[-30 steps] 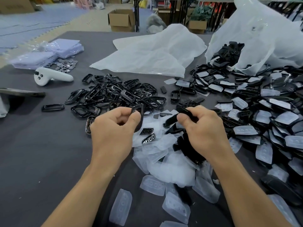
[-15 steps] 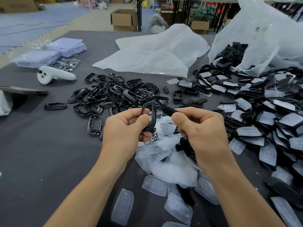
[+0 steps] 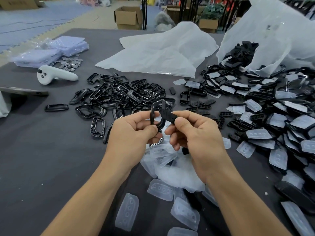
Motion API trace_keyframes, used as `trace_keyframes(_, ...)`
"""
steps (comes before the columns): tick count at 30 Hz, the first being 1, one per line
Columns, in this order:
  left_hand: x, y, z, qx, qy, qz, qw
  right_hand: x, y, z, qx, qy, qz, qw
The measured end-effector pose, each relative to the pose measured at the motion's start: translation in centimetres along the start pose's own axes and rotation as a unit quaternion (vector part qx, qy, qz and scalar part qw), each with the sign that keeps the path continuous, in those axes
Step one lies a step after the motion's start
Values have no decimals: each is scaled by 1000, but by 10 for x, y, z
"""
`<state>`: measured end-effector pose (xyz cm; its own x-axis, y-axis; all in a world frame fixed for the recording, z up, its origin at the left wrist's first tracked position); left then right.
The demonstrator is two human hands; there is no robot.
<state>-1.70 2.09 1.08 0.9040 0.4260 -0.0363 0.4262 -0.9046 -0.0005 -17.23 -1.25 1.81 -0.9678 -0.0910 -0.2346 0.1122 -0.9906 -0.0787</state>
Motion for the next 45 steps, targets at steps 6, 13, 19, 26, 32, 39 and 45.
trace_keyframes(6, 0, -1, 0, 7, -18, 0, 1000, 3, 0, 2, 4, -11, 6, 1000)
trace_keyframes(13, 2, 0, -2, 10, -25, -14, 1000, 9, 1, 8, 53, -68, -43, 995)
trace_keyframes(19, 5, 2, -1, 13, -15, -27, 999, 10, 1, 10, 57, -40, -64, 996)
trace_keyframes(26, 7, 4, -5, 7, -22, -33, 999, 9, 0, 10, 48, -82, -58, 994)
trace_keyframes(32, 9, 5, -6, -6, -4, -10, 1000, 16, 4, 18, 93, -116, -59, 987)
trace_keyframes(39, 10, 6, -4, -11, 39, 2, 999, 12, -1, 17, 120, -192, -11, 974)
trace_keyframes(45, 8, 6, -4, 20, -21, 19, 999, 10, -1, 17, 138, -176, -15, 975)
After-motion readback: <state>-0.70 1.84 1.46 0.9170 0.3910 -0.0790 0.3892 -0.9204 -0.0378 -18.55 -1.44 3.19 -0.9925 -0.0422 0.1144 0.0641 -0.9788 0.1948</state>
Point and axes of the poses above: each hand's wrist, its own y-axis towards the middle knuckle, its own x-axis out of the back of the hand, z = x × y, the point moved 3 cm from there along y, towards the middle knuckle, and after that the axes turned 8 degrees about -z, right-handed, at the moved point
